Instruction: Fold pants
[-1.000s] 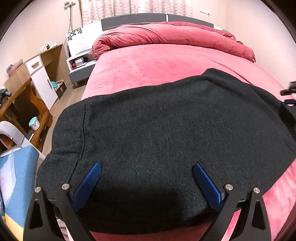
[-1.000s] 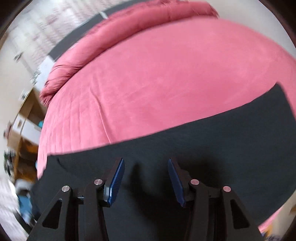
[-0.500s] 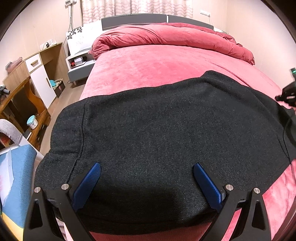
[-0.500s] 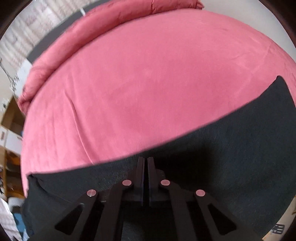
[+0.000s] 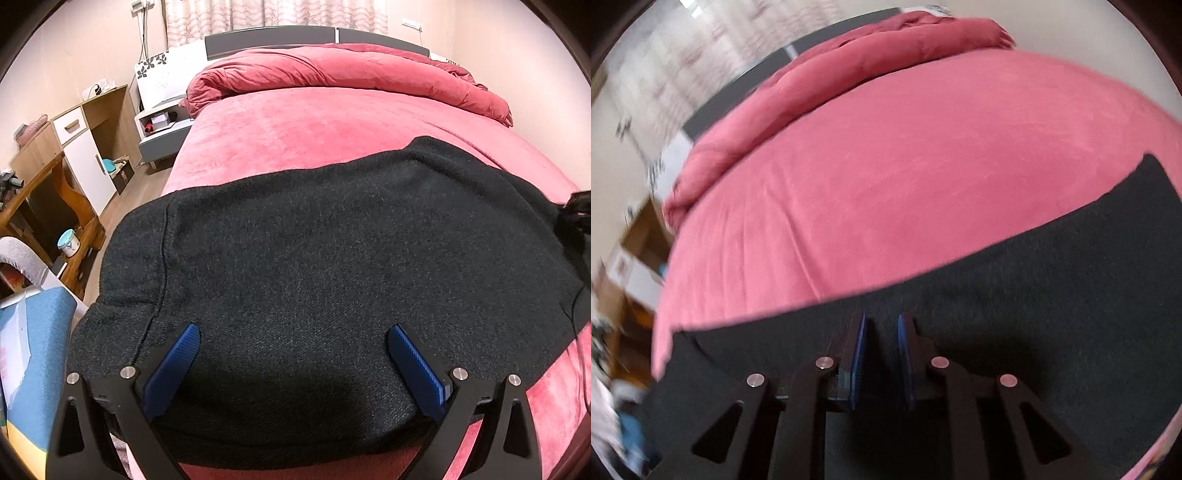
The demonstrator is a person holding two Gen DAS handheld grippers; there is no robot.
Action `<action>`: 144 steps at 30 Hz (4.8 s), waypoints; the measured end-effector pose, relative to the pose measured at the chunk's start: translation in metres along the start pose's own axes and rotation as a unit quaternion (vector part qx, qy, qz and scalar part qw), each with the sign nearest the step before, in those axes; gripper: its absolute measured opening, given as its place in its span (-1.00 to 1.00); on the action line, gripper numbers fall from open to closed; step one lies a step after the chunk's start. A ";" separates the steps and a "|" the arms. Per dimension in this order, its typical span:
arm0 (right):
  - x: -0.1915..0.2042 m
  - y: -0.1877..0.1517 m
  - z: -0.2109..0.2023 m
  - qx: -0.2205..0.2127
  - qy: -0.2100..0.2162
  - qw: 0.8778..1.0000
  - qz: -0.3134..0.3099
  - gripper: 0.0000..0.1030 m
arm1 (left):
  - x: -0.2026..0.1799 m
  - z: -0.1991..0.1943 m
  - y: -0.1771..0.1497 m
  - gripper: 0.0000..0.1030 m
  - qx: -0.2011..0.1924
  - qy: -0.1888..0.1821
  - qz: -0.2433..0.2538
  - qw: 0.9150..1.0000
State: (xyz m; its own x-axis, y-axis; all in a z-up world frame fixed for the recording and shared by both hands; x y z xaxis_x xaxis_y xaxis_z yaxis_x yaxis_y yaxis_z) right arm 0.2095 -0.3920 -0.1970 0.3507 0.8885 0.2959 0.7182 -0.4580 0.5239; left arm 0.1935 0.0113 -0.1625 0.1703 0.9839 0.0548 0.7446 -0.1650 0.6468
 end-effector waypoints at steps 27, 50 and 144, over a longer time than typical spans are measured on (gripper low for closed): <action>-0.320 -0.068 -0.164 -0.170 -0.010 0.909 0.380 0.17 | -0.076 -0.018 0.005 1.00 0.008 -0.037 0.027 0.999; -0.359 -0.035 -0.127 -0.199 0.073 0.871 0.443 0.28 | -0.129 0.009 0.005 1.00 0.078 -0.020 0.053 0.995; 0.055 -0.130 -0.116 0.020 0.173 0.978 -0.118 -0.19 | -0.199 -0.019 0.063 0.89 0.050 -0.318 -0.063 0.945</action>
State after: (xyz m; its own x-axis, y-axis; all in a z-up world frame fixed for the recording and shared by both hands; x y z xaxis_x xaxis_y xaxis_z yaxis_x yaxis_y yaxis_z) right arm 0.0655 -0.2869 -0.1562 -0.0466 0.9035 0.4261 0.7806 -0.2332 0.5799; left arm 0.1937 -0.1930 -0.1182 0.4053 0.7608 -0.5069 0.8370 -0.0858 0.5405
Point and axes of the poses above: each gripper's, at about its wrist camera, not at the fingertips, and z roughly the way its jaws point, x to its left, y to its top, the point moved 10 cm from there along z, roughly the way its jaws point, and after that the axes turned 1 degree about -x, right-handed, at the moved point
